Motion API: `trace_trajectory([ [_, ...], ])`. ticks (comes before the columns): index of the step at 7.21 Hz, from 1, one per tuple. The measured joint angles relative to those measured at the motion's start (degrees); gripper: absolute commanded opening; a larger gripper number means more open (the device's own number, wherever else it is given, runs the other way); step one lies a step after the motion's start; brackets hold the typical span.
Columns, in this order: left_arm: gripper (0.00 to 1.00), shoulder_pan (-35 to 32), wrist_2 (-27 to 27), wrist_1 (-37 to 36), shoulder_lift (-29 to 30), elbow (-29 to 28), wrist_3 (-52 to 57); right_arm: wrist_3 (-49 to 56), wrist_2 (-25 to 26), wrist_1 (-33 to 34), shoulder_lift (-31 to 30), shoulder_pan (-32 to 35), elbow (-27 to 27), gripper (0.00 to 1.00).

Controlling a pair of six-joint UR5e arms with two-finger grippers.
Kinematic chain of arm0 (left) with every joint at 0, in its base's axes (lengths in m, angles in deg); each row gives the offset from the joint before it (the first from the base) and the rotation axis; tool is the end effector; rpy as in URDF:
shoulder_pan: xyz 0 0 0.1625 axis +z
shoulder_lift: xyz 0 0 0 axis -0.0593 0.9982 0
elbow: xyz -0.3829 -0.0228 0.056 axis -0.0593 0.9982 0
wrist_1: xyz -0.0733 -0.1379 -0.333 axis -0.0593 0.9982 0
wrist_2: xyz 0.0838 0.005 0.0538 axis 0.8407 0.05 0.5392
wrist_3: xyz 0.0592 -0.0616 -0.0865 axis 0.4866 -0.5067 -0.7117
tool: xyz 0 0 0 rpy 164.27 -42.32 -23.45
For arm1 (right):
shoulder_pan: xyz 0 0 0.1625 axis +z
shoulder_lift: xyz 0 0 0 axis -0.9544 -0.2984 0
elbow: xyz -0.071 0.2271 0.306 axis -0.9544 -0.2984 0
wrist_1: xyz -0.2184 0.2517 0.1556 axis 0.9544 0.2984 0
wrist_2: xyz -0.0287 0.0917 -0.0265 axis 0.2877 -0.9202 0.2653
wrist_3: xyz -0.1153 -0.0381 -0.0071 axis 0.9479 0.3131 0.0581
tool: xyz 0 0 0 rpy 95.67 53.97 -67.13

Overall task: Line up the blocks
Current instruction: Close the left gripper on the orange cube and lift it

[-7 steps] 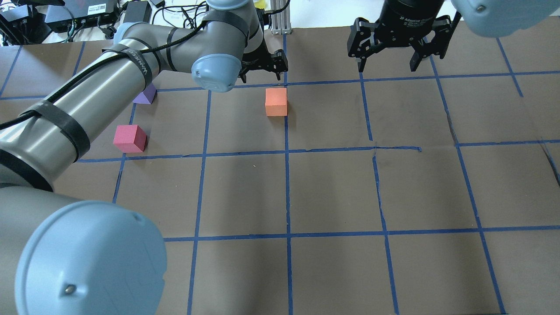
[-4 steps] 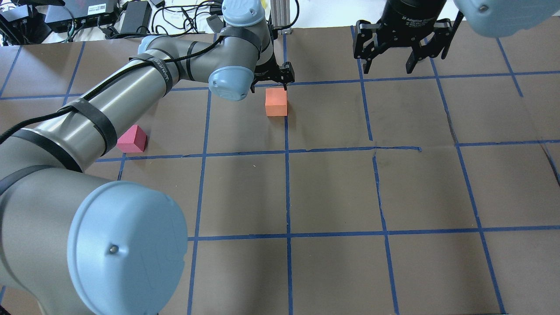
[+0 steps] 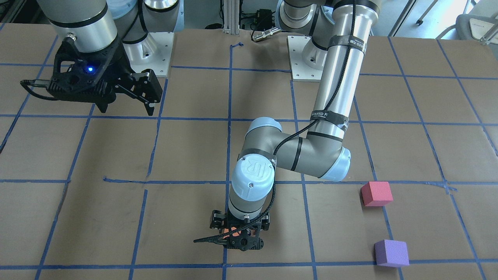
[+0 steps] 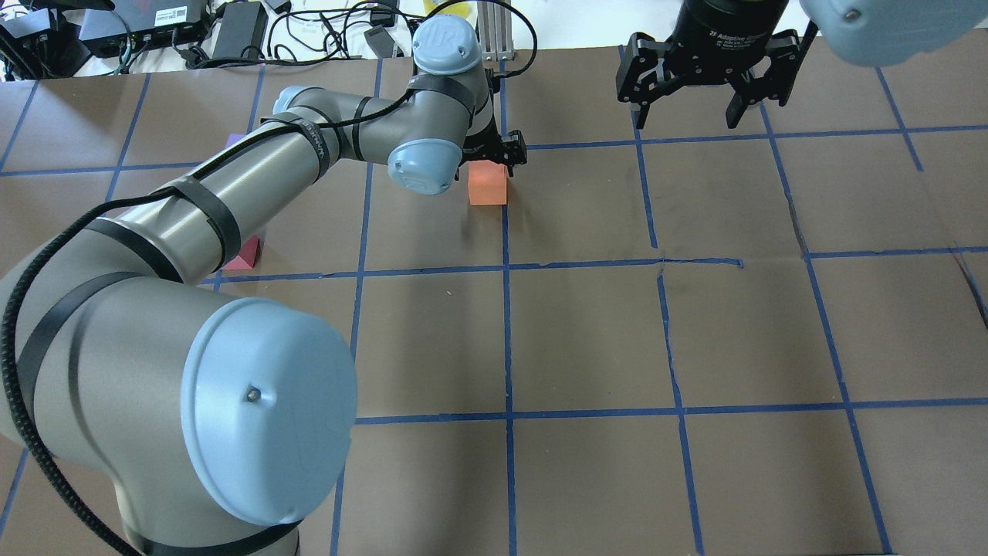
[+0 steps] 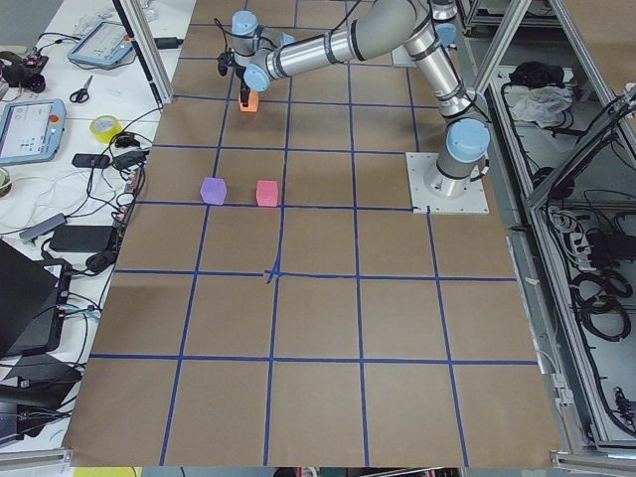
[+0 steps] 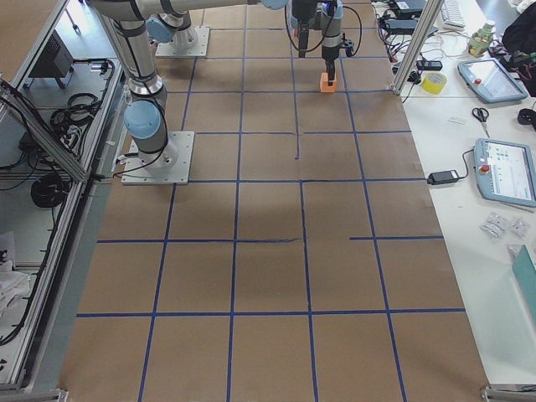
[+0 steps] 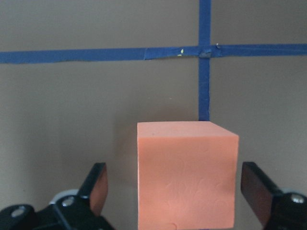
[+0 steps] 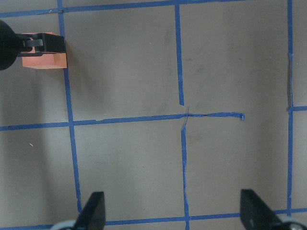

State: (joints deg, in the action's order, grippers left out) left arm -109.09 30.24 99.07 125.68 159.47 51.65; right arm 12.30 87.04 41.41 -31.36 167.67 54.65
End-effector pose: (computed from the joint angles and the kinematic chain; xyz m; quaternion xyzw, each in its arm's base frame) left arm -0.3181 -0.6230 0.1703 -0.0067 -0.9971 0.0659 0.0369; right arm 0.1749 -0.4778 0.4530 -0.0276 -0.9993 0.0242 0.0015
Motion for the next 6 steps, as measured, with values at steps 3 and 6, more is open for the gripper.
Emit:
trace_trajectory([
  [3,0.33,-0.1,-0.4,-0.6,0.6,-0.9,-3.6,-0.1,-0.1,-0.1,-0.1,0.1,0.0,1.0],
  [6,0.32,1.2,0.3,0.5,-2.3,-2.0,-2.5,-0.1,-0.2,-0.1,-0.1,0.1,0.0,1.0],
])
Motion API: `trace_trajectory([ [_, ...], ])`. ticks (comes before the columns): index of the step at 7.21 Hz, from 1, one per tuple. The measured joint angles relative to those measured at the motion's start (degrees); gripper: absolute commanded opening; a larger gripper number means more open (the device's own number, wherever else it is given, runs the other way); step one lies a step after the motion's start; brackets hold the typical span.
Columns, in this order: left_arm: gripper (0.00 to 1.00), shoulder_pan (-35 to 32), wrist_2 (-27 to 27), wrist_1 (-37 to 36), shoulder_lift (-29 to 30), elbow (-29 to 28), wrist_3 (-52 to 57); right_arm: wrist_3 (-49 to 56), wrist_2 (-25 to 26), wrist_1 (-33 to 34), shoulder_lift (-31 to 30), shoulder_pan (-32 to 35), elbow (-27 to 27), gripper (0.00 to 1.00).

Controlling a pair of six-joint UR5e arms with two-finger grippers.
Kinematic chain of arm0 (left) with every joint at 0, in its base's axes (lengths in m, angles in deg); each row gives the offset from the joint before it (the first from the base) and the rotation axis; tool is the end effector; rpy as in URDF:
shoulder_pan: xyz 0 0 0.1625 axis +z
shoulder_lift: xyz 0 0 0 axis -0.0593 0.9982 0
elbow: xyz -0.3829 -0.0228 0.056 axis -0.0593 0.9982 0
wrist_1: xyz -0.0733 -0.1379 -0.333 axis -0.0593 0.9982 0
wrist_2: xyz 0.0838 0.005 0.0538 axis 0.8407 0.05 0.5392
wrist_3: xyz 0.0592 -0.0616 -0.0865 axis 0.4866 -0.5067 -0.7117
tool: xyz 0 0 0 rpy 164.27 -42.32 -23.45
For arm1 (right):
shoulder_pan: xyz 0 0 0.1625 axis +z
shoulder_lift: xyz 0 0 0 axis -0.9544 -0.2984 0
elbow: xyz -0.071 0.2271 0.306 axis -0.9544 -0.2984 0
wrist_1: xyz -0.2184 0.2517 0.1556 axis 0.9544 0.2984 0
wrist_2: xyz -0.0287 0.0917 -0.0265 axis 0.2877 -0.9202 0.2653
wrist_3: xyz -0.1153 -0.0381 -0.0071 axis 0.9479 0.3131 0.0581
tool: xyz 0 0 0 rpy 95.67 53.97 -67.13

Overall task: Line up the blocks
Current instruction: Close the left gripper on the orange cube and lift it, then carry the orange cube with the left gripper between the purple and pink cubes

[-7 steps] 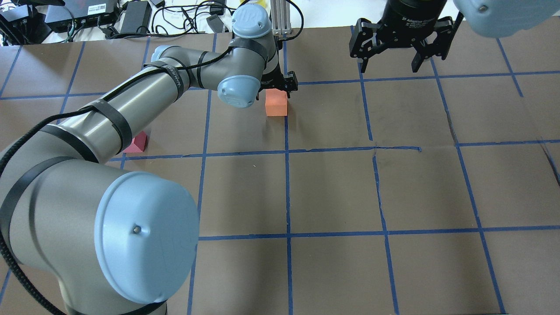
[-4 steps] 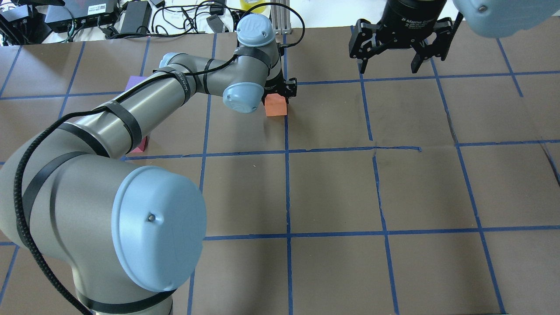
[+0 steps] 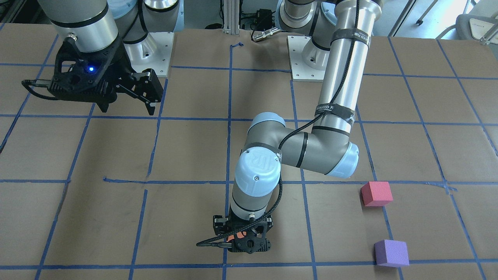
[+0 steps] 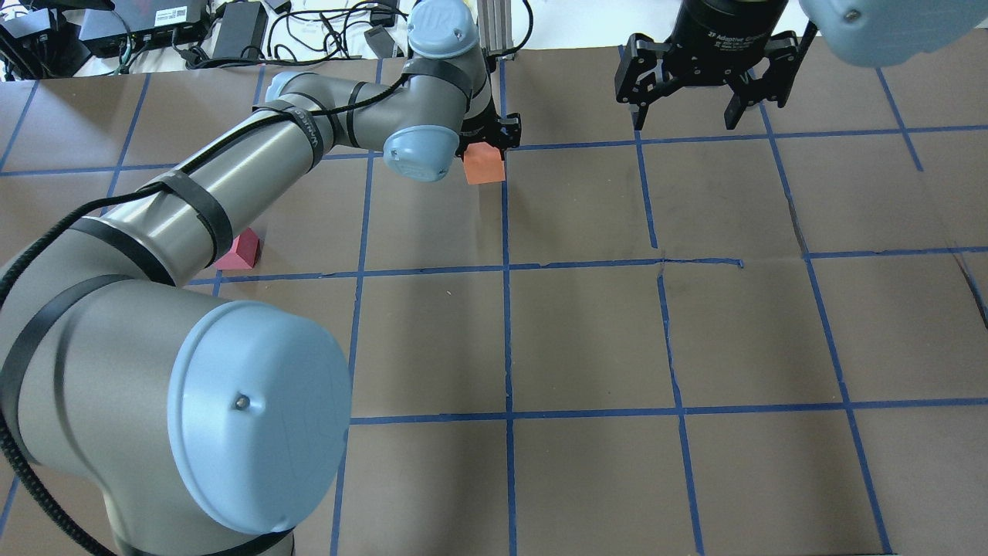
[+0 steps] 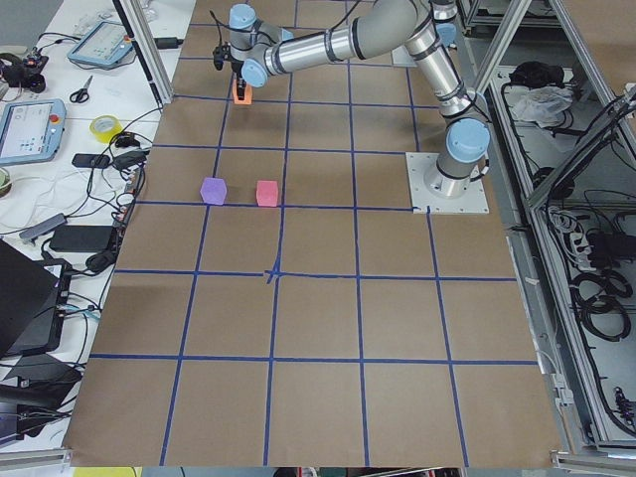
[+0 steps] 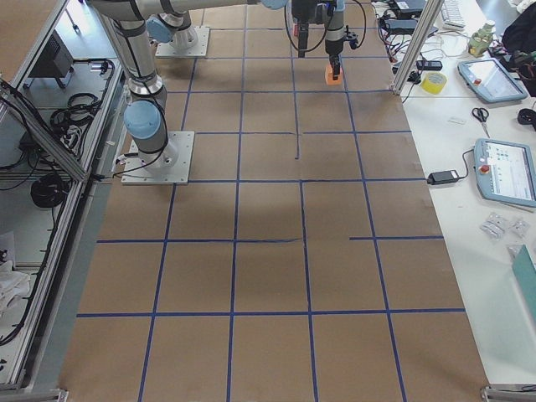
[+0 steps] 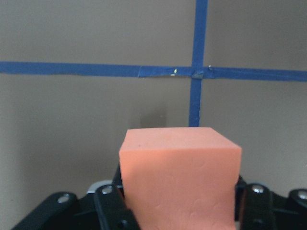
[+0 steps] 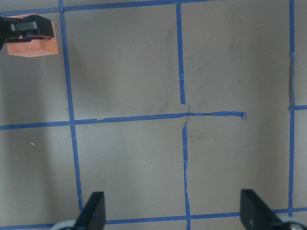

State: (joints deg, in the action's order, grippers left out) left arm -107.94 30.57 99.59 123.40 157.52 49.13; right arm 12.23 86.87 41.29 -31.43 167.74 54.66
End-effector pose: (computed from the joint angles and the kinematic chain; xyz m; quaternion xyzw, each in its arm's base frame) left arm -0.3065 -0.6359 0.2111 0.0249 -0.9940 0.0973 0.0438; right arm 0.1758 -0.4770 0.4533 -0.0276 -0.9993 0.0235 0.0001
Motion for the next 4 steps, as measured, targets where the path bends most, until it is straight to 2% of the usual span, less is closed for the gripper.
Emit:
trace_trajectory([
  [1,0.24,2.3,0.2,1.5,-1.3,-0.1,0.5,0.0,0.0,0.0,0.0,0.0,0.0,1.0],
  [4,0.21,11.8,-0.1,6.9,-5.1,1.0,8.5,0.0,0.0,-0.1,0.0,0.0,0.0,1.0],
])
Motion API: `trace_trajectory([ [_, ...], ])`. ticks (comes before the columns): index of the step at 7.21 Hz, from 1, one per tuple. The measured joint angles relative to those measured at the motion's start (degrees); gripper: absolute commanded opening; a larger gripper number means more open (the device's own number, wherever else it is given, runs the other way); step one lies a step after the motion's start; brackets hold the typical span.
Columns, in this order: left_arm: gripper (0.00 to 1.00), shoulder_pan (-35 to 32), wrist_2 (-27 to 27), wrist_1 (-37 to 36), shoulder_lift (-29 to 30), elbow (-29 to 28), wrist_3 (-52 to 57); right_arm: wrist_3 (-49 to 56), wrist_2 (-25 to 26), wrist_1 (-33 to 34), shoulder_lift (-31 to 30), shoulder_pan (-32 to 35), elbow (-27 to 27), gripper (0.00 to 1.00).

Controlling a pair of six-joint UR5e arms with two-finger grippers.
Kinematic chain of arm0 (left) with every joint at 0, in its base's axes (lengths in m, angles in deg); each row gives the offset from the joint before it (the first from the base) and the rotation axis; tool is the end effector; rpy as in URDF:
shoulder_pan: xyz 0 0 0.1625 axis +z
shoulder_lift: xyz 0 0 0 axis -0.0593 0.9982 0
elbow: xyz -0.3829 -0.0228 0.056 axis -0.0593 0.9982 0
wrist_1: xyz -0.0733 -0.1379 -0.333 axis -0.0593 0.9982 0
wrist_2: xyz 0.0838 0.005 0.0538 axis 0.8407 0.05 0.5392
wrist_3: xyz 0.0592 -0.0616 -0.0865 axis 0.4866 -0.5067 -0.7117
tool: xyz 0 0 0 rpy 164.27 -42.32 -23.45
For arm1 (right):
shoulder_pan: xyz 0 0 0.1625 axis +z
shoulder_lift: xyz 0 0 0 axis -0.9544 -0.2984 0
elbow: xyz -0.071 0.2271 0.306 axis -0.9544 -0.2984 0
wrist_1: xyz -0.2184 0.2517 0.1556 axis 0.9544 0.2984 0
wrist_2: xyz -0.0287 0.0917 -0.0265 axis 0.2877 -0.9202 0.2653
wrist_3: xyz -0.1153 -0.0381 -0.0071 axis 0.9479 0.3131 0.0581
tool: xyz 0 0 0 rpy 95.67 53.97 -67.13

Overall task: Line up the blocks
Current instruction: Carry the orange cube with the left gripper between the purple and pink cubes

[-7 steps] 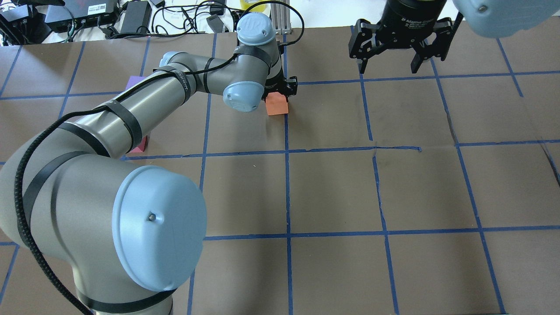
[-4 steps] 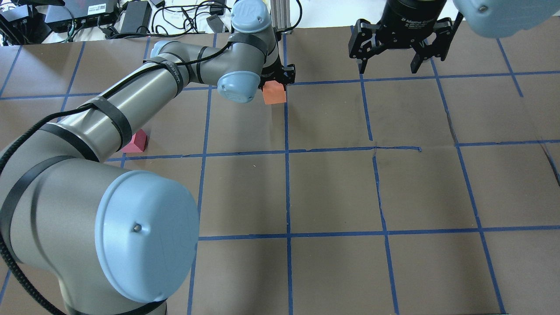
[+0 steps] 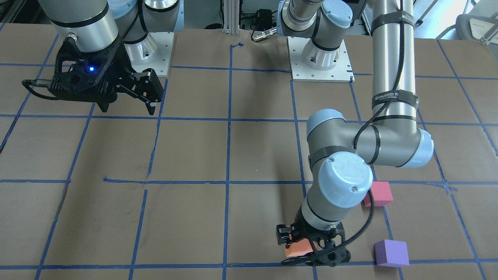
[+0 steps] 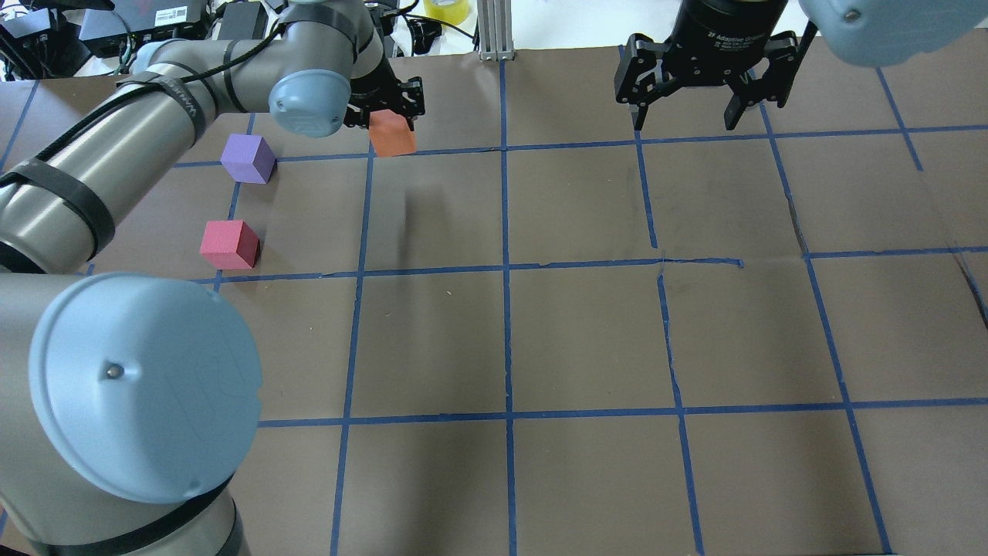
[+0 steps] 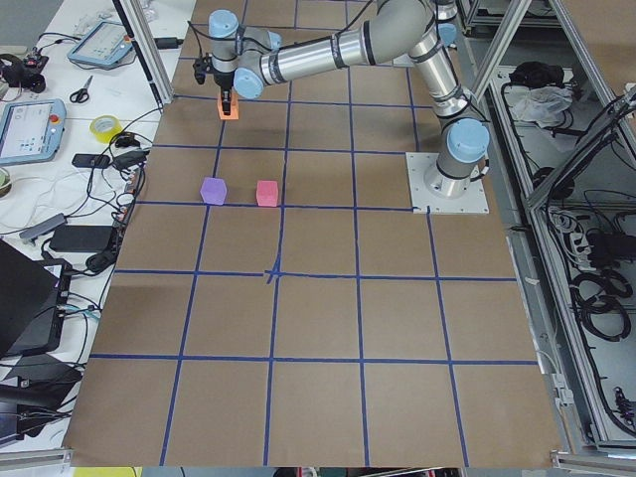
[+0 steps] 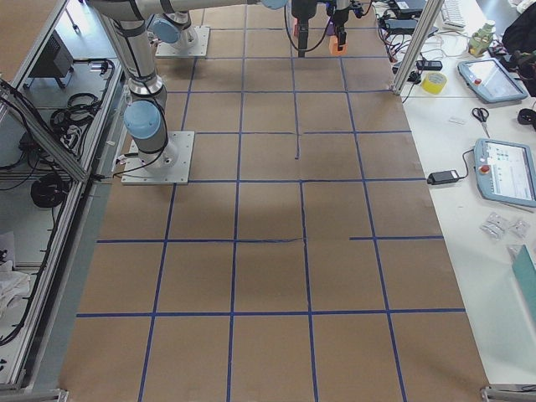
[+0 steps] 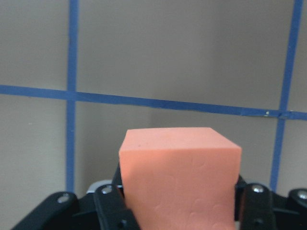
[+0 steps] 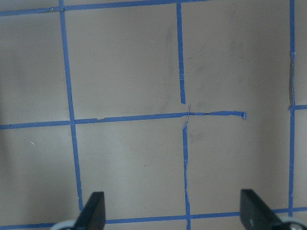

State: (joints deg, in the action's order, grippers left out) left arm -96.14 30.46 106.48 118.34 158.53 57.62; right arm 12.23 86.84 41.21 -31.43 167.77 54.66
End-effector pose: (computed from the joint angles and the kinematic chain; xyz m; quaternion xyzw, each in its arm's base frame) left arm -0.1692 -0.6630 0.2491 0.0540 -0.9951 0.0788 0.0244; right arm 0.1761 -0.4767 0.4531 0.0273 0.9994 -0.0228 0.0001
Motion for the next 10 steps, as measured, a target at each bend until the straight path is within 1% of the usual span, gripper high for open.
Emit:
trace_trajectory([
  [3,0.2,9.6,0.4,3.0,-2.3,2.4,10.3,-0.1,0.0,-0.1,0.0,0.0,0.0,1.0],
  [4,0.19,12.0,0.5,3.2,-2.6,3.4,13.1,-0.1,0.0,-0.1,0.0,0.0,0.0,0.79],
  [6,0.19,15.8,0.5,3.0,-2.8,4.5,18.1,-0.2,-0.1,0.3,0.0,0.0,0.0,1.0],
  [8,0.19,18.5,0.5,1.7,-2.9,6.6,24.1,-0.1,-0.1,0.4,0.0,0.1,0.0,1.0],
  [10,0.19,20.7,0.2,1.0,-3.1,8.2,27.1,-0.1,-0.1,0.2,0.0,0.1,0.0,1.0],
])
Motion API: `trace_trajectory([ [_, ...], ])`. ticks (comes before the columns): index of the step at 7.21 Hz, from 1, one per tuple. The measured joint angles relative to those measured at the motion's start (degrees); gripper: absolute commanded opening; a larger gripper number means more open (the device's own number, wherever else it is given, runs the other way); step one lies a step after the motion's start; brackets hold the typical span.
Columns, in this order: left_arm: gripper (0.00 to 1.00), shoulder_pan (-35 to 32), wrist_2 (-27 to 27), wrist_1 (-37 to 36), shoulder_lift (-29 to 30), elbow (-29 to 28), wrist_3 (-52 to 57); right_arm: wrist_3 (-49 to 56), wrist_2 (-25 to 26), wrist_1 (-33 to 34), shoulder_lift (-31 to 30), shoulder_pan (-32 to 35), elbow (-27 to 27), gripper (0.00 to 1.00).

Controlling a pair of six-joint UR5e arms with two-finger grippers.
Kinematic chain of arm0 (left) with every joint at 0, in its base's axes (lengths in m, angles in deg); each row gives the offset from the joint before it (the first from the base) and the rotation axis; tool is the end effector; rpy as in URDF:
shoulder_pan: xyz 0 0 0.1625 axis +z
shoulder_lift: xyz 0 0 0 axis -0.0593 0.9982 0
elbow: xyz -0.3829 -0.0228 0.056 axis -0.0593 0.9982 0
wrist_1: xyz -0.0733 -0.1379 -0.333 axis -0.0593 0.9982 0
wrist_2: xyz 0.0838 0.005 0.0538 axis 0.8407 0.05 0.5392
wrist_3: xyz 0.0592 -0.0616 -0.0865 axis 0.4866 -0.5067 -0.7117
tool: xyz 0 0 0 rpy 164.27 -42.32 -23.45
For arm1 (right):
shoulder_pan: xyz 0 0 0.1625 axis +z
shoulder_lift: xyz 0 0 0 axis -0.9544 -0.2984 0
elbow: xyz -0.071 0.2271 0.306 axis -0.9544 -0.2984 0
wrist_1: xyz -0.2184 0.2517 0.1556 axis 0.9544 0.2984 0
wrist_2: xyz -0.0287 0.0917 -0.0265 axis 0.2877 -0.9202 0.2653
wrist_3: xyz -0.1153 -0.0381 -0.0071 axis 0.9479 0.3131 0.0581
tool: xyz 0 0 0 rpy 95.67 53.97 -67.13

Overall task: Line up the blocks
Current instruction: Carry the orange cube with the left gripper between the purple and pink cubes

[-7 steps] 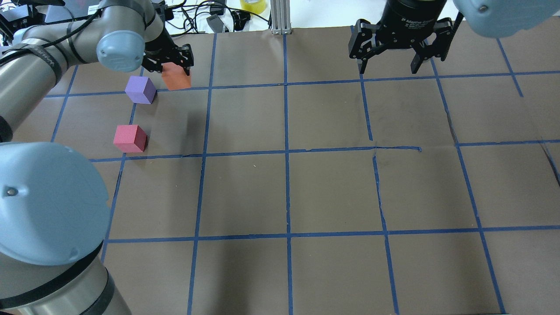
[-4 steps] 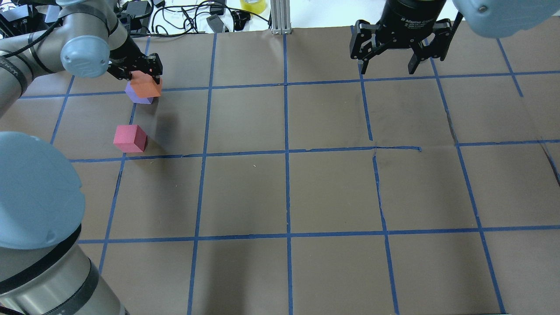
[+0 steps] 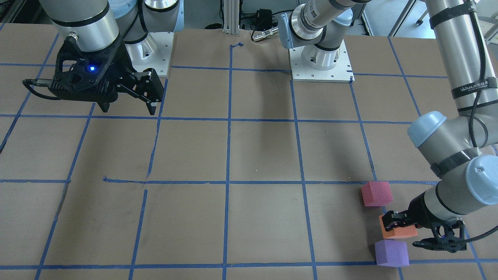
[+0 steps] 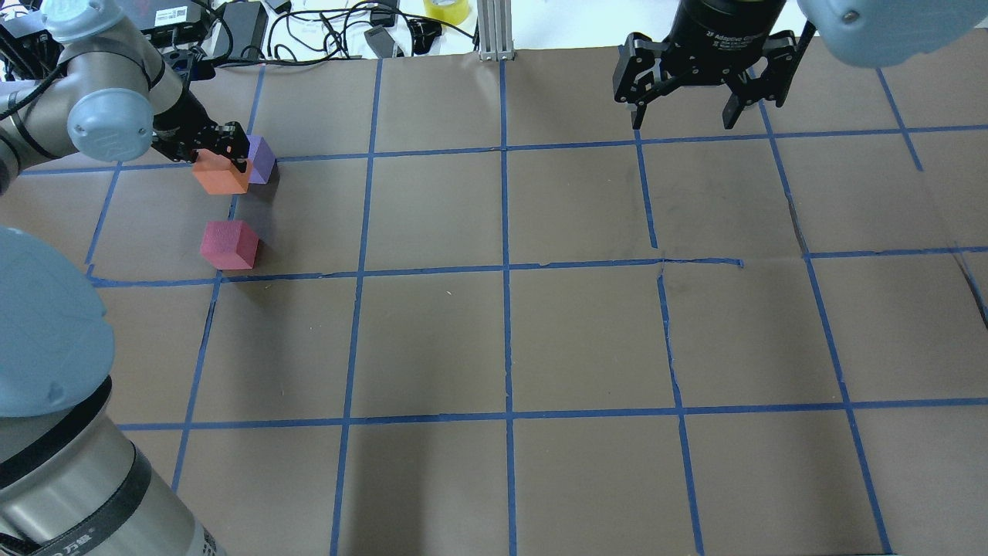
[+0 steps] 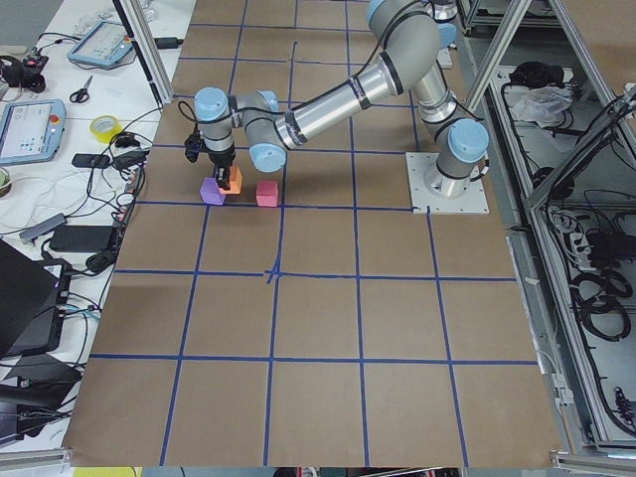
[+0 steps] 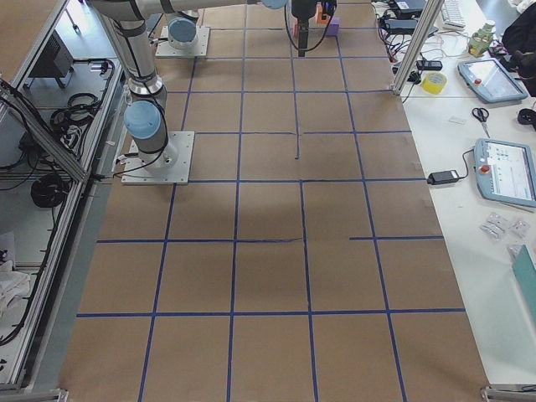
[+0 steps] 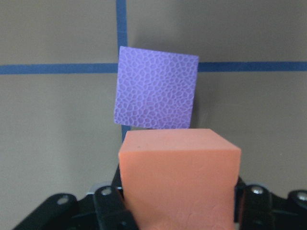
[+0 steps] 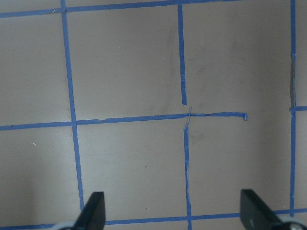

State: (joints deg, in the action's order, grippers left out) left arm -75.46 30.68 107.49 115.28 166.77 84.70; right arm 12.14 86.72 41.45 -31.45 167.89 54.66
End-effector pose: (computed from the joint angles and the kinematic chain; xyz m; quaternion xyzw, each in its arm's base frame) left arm 0.0637 -0.6408 0.2204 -0.0007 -0.9995 0.0301 0.0053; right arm 0.1773 -0.4767 0.4538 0.0270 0.9993 -0.0249 0.0014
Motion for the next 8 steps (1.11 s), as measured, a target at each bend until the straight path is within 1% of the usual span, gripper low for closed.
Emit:
trace_trajectory([
  [5,0.18,0.4,0.1,-0.4,0.3,3.1,-0.4,0.0,0.0,0.2,0.0,-0.1,0.0,1.0],
  [8,0.18,0.0,-0.2,-0.4,0.8,3.5,-0.7,0.1,0.0,0.2,0.1,-0.1,0.0,1.0],
])
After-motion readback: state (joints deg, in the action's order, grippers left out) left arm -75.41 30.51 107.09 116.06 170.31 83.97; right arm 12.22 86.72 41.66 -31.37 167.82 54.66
